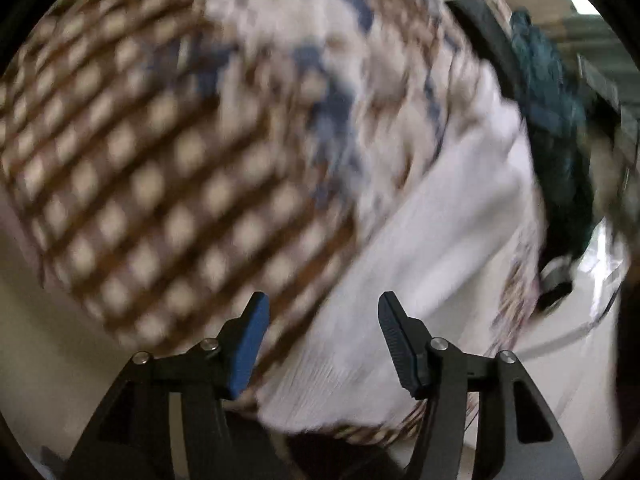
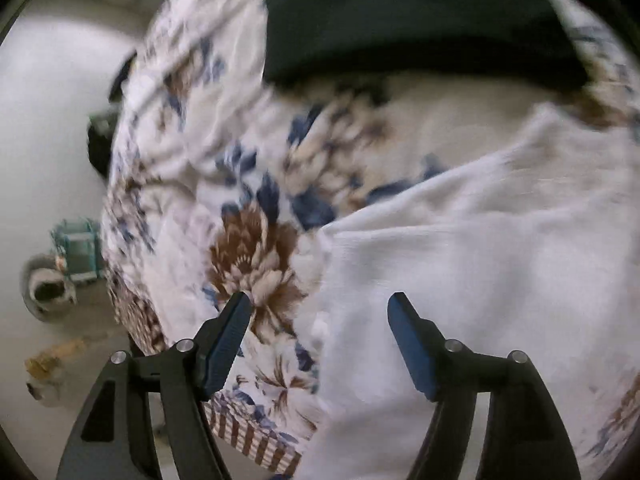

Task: Fold small clothes

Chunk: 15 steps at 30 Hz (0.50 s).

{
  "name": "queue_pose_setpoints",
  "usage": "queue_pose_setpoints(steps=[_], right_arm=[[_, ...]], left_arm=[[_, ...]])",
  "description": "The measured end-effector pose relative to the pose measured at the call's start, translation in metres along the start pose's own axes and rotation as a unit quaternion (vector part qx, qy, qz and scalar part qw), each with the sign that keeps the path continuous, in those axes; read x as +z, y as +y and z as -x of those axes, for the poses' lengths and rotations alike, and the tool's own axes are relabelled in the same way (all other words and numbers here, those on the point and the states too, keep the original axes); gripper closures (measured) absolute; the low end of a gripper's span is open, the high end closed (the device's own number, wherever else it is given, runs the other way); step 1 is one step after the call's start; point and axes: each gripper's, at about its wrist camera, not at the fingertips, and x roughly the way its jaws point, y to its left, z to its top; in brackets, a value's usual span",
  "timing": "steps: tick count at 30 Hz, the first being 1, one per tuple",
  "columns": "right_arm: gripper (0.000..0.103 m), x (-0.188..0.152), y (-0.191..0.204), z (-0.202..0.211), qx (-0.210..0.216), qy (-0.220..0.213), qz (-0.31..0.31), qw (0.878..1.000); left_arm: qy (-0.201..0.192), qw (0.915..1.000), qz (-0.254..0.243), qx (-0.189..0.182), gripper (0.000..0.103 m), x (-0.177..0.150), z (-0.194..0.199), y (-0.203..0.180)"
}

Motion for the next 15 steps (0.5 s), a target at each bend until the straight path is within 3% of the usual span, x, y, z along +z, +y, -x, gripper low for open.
queue_pose_setpoints(steps=[5, 8, 12, 13, 14, 15], right_arm=[[0.03, -0.031, -0.082, 0.043, -0.029, -0.047, -0.058, 0.997], [0.03, -0.053, -0.133, 0.039, -0.013, -0.054, -0.12, 0.991], [0.03, -0.066, -0.185, 0.028, 0.032, -0.074, -0.191, 0.978], [0.03, -0.063, -0.195, 0.027, 0.04, -0.085, -0.199, 0.976], [0.03, -0.058, -0.201, 0.024, 0.044, -0.091, -0.202, 0.974], [0.03, -0.053, -0.207, 0.023, 0.046, -0.095, -0.205, 0.973]], left_arm=[[-0.039, 0.9947, -0.092, -0.027, 0.047, 0.096, -0.012, -0.08], [-0.037, 0.9857, -0.158, -0.044, 0.047, 0.16, -0.055, -0.153], [-0.01, 0.9755, -0.22, -0.002, 0.047, 0.221, -0.127, -0.221], [-0.005, 0.9741, -0.226, 0.012, 0.051, 0.229, -0.14, -0.229], [-0.015, 0.9726, -0.231, 0.019, 0.065, 0.238, -0.15, -0.235], [-0.026, 0.9712, -0.236, 0.017, 0.088, 0.238, -0.151, -0.234]])
